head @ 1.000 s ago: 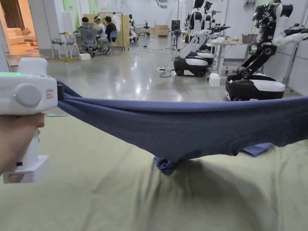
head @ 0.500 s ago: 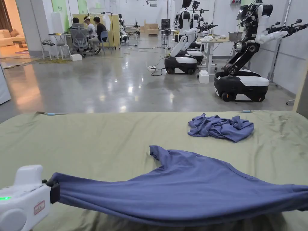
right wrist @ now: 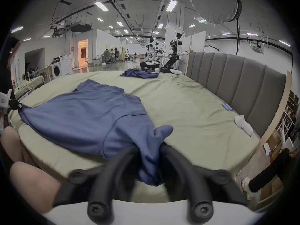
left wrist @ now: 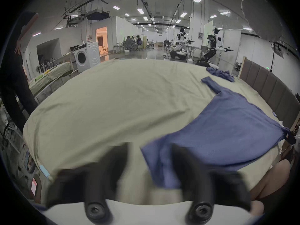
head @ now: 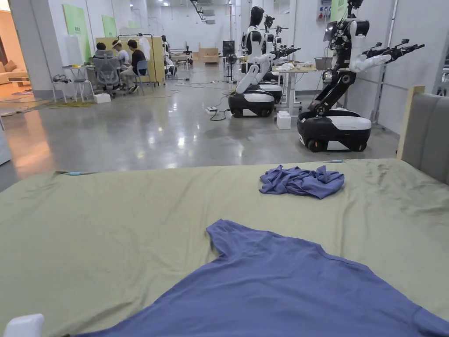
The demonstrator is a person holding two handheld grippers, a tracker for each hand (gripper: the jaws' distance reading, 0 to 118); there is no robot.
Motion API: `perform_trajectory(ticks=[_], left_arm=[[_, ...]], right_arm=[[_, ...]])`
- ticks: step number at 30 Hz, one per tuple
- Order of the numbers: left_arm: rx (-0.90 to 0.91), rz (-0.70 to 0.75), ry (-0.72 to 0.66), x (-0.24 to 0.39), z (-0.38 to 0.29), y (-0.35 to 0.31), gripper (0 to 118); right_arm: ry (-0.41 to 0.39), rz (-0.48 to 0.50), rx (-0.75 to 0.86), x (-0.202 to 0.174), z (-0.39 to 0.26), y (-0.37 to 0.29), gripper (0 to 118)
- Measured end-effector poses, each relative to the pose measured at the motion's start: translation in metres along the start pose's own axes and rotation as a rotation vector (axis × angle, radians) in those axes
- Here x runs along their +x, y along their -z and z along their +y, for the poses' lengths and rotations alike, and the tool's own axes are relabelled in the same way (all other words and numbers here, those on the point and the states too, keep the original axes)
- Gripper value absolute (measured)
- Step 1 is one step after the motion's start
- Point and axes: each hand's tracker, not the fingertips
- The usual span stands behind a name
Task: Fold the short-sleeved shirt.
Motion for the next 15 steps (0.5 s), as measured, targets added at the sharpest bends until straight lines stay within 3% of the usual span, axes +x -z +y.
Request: perform_trajectory(ticks=[1, 3, 4, 6, 8, 10, 11, 12, 13, 14, 15], left_arm=[[-0.026, 0.001, -0.020, -0.003, -0.004, 0.001, 118], [-0.038, -0.026, -0.036, -0.011, -0.009, -0.010, 118], [-0.035, -0.088, -0.065, -0.012, -0.009, -0.018, 118], [0.016, -0.123, -0.051, -0.007, -0.013, -0.040, 118], [0.082, -0.077, -0.001, 0.000, -0.017, -0.068, 118], [0.155, -0.062, 0.019, 0.011, -0.022, -0.099, 112], [0.166, -0.076, 0.013, 0.014, -0.025, -0.109, 87], [0.182, -0.059, -0.017, 0.018, -0.027, -0.117, 28], [0.184, 0.001, -0.032, 0.018, -0.030, -0.122, 0], [0.170, -0.094, -0.075, 0.016, -0.033, -0.119, 0], [0.118, -0.143, -0.085, 0.013, -0.034, -0.114, 0]], right_arm=[[0.017, -0.006, -0.024, 0.000, -0.002, 0.001, 113], [0.057, -0.031, -0.078, 0.005, -0.009, 0.003, 116], [0.069, -0.027, 0.008, 0.012, -0.007, -0.016, 118], [0.073, -0.008, 0.019, 0.008, -0.003, -0.033, 118], [0.062, -0.026, 0.098, -0.004, 0.002, -0.049, 118], [0.071, 0.034, 0.129, -0.015, 0.010, -0.072, 115], [0.077, 0.078, 0.164, -0.028, 0.015, -0.081, 102], [0.074, 0.082, 0.207, -0.037, 0.017, -0.089, 59], [0.069, 0.026, 0.209, -0.050, 0.018, -0.090, 2], [0.075, 0.002, 0.216, -0.057, 0.019, -0.093, 2], [0.073, 0.113, 0.207, -0.063, 0.023, -0.096, 2]])
